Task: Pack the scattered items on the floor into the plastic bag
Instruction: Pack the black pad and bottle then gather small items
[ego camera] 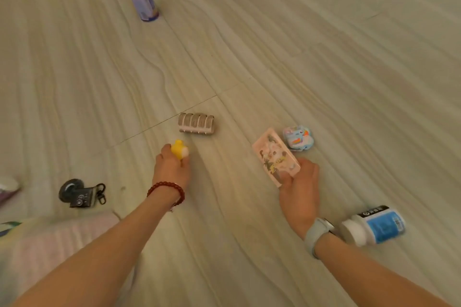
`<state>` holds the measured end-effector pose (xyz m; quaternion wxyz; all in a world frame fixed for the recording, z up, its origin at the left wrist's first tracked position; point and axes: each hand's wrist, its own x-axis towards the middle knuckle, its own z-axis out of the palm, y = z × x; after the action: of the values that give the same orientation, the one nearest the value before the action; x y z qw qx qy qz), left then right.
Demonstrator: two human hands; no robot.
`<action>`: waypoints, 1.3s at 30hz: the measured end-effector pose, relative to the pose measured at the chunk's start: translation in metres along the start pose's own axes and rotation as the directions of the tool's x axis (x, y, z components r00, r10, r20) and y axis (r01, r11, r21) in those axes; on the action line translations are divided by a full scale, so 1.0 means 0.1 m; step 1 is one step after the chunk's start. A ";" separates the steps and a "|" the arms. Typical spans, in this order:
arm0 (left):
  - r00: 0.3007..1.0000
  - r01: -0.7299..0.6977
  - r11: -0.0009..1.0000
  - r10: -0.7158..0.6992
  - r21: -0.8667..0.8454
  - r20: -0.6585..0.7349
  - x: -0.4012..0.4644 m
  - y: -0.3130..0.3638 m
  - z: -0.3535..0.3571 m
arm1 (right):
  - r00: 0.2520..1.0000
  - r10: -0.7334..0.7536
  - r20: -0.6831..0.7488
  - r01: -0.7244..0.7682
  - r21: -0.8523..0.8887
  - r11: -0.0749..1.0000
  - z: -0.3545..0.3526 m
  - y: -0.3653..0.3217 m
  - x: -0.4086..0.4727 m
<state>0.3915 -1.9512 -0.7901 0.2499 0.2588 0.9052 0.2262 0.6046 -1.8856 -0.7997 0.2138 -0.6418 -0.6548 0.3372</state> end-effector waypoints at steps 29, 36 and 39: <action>0.827 0.134 0.900 0.129 0.415 -0.547 -1.75 -2.24 -2.91 | 0.226 -0.757 0.613 0.867 0.228 0.444 0.55 -2.71 -2.72; 0.876 0.287 0.948 -0.318 -0.138 -0.362 -1.74 -2.43 -2.85 | -0.001 -0.899 0.437 0.996 -0.075 -0.038 0.84 -2.75 -2.94; 0.889 0.289 0.952 -0.305 -0.099 -0.341 -1.72 -2.38 -2.78 | 0.048 -0.884 0.465 0.990 -0.138 -0.018 0.87 -2.66 -2.90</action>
<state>0.2760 -2.3115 -0.6455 0.1213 0.0668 0.9587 0.2485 0.3822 -2.1725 -0.6241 0.1562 -0.0041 -0.9875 0.0218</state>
